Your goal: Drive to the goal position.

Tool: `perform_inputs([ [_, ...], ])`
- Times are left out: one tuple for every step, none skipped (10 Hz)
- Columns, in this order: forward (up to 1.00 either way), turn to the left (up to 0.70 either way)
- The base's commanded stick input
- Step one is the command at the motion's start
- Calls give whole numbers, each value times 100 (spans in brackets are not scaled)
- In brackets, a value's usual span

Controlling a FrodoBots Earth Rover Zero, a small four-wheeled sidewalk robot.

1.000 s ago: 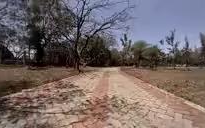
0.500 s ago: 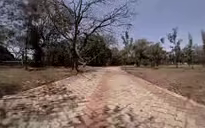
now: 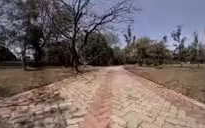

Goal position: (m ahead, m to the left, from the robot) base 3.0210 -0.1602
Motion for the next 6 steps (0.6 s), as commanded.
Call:
perform_inputs([
  [100, 0],
  [100, 0],
  [100, 0],
  [100, 0],
  [100, -28],
  [100, -27],
])
